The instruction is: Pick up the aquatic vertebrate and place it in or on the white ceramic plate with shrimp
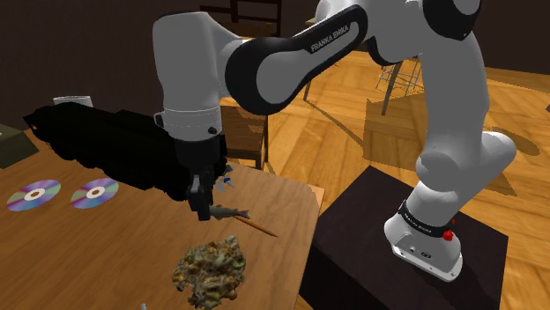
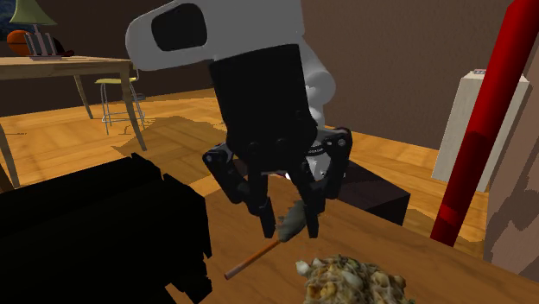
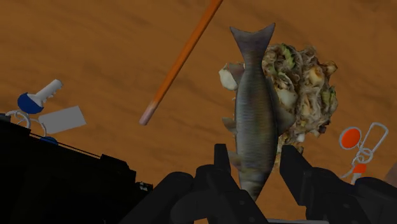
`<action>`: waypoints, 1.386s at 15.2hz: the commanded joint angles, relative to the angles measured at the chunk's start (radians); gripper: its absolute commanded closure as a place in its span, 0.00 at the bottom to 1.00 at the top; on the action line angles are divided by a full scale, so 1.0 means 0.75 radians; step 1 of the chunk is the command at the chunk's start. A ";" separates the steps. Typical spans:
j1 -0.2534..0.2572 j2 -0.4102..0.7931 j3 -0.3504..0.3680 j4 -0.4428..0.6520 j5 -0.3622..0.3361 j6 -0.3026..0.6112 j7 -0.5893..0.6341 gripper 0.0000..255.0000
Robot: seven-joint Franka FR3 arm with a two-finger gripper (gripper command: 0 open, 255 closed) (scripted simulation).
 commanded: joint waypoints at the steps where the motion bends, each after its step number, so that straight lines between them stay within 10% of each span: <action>1: 0.035 -0.008 0.000 0.024 0.009 -0.015 0.021 1.00; 6: 0.246 -0.014 -0.065 0.122 0.015 -0.032 0.127 1.00; 21: 0.312 0.068 -0.213 -0.015 -0.095 0.174 0.159 1.00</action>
